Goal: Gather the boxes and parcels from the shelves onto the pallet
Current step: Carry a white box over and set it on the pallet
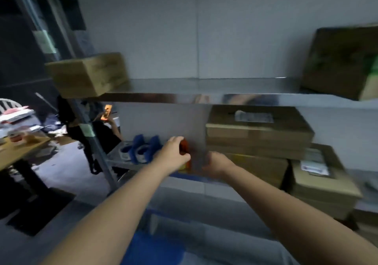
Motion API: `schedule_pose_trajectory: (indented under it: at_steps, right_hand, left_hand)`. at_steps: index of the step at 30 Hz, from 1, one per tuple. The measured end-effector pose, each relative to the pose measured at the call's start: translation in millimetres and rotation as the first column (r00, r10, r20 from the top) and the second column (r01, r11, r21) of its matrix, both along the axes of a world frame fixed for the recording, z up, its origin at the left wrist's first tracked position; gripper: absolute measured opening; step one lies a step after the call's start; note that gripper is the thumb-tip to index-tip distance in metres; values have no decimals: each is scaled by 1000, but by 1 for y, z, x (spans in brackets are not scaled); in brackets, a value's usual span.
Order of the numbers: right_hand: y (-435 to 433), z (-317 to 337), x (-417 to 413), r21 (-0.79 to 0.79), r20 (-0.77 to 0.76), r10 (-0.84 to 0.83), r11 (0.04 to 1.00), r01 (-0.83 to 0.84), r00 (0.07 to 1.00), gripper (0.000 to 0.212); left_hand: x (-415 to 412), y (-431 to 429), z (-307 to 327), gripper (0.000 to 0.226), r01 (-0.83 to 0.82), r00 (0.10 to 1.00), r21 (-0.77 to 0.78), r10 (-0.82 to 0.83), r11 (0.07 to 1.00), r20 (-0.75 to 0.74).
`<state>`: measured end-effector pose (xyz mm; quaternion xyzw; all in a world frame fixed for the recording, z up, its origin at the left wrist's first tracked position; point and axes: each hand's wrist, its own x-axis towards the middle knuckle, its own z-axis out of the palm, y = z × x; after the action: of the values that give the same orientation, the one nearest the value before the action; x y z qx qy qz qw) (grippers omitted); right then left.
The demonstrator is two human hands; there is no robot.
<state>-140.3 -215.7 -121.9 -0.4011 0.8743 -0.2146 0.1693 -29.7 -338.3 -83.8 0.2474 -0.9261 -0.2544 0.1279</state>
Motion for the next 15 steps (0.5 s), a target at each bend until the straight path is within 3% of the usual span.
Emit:
schedule_pose_trajectory:
  at_steps: [7, 11, 15]
  right_hand:
    - [298, -13, -40, 83, -29, -419, 904, 420, 907, 41]
    - [461, -8, -34, 81, -47, -599, 795, 601, 799, 53]
    - [604, -12, -17, 93, -40, -727, 680, 727, 685, 53]
  left_hand:
    - [-75, 242, -23, 70, 315, 945, 115, -322, 942, 49]
    - [-109, 395, -25, 71, 531, 842, 127, -539, 838, 37]
    - [-136, 540, -33, 65, 739, 665, 119, -747, 663, 33]
